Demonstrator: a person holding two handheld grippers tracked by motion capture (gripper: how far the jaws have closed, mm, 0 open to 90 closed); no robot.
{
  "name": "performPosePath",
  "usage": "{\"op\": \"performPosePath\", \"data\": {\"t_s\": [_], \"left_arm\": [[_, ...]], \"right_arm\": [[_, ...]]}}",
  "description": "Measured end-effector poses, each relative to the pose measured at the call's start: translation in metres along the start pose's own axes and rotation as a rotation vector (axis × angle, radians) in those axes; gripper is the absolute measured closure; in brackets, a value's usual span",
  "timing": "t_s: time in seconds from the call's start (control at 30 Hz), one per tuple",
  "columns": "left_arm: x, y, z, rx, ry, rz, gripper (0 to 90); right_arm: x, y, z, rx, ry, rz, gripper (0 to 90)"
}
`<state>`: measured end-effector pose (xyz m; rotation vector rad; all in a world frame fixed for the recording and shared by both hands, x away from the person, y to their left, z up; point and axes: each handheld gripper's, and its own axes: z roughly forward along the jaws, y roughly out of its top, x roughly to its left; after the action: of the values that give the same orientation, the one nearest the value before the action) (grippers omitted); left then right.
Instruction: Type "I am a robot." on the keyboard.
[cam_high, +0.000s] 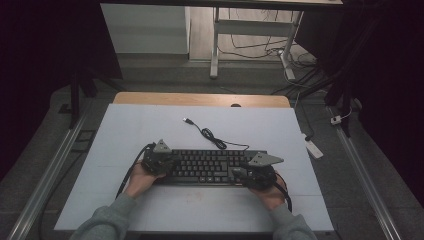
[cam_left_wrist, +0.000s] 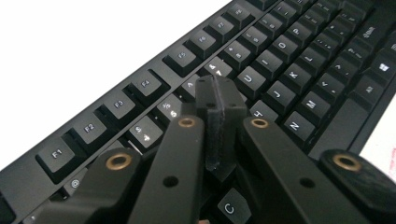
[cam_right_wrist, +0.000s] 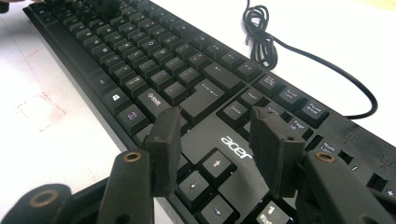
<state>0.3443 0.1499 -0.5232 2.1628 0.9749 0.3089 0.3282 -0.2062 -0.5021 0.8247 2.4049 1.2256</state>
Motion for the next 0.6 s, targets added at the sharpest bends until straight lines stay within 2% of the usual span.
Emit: {"op": "performPosePath", "data": {"t_s": [0.23,0.3,0.37,0.47,0.6], "left_arm": [[0.000,-0.001,0.001,-0.001,0.004,-0.009,89.0],[-0.001,0.000,-0.002,-0.026,0.001,-0.014,88.8],[-0.001,0.001,-0.008,-0.056,0.000,-0.020,82.4],[0.000,0.001,-0.020,-0.100,-0.007,-0.052,68.3],[0.003,0.000,-0.033,-0.107,-0.008,-0.071,48.1]], "right_arm": [[0.000,0.000,-0.001,0.006,-0.005,-0.004,53.7],[0.000,0.000,-0.001,0.002,-0.004,-0.001,53.6],[0.000,0.000,-0.002,-0.001,-0.003,-0.002,53.7],[0.000,0.000,-0.002,-0.003,-0.001,-0.002,53.6],[-0.001,0.000,-0.001,0.000,0.003,0.000,53.4]]}}
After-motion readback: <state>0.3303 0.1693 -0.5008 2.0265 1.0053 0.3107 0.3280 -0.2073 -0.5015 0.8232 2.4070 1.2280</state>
